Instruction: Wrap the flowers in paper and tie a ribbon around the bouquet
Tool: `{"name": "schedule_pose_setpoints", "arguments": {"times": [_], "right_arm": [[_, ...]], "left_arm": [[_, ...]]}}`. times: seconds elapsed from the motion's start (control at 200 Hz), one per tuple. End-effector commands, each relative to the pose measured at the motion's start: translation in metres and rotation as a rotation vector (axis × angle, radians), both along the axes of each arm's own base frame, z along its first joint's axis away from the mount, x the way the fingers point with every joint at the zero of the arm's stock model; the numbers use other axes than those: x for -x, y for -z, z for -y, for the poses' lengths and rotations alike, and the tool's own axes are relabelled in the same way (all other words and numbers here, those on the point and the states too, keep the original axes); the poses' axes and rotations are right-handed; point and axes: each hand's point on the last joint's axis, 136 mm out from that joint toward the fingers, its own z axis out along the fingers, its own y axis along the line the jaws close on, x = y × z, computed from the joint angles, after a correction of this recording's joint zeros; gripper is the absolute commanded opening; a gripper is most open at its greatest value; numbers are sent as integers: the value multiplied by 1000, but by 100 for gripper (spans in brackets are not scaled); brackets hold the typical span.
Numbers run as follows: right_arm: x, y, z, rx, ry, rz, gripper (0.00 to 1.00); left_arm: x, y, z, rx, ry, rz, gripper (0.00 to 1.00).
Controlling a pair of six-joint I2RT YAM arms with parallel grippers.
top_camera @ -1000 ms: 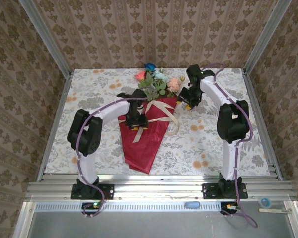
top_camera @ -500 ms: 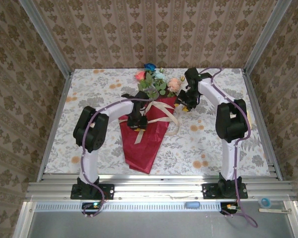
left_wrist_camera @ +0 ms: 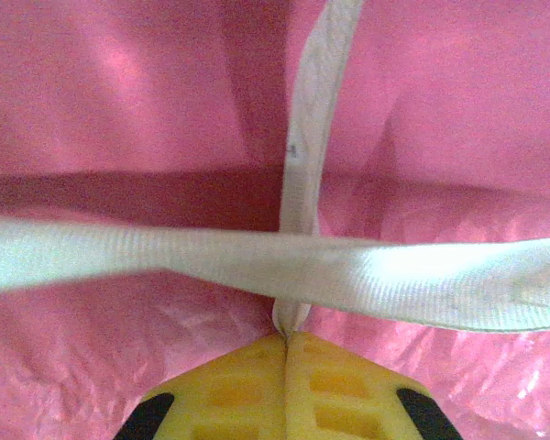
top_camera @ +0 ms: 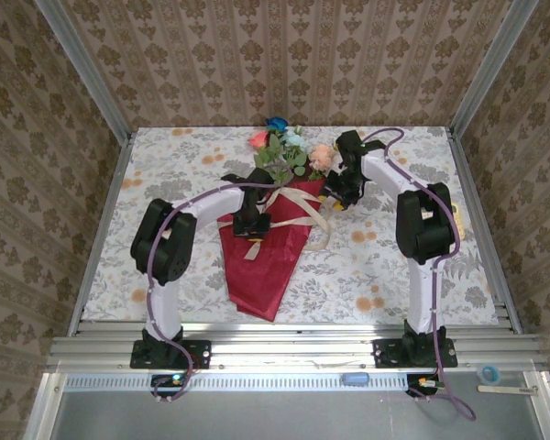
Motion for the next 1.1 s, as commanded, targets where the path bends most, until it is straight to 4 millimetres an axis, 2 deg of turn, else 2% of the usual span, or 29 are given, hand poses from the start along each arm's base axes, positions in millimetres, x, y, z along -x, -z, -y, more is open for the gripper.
{"name": "schedule_pose_setpoints", "arguments": {"times": [0.0, 0.3, 0.73, 0.83, 0.925, 1.015, 1.095], "right_arm": [[2, 17, -1, 30, -13, -17, 45], [5, 42, 14, 142, -46, -36, 39], [-4, 53, 18, 194, -52, -14, 37], [-8, 57, 16, 195, -44, -8, 29], [-13, 55, 20, 225, -19, 5, 0], [-16, 39, 36, 287, 29, 44, 0], [-17, 24, 50, 307, 75, 79, 0]], "left_arm": [[5, -16, -4, 20, -21, 14, 0], [8, -24, -7, 62, -41, 2, 0], [8, -29, -8, 88, -41, -1, 0], [9, -32, -8, 94, -41, -3, 0], [12, -38, -13, 99, -45, -4, 0], [13, -43, -29, 97, -77, -4, 0], [13, -49, -52, 94, -138, 0, 0]]}}
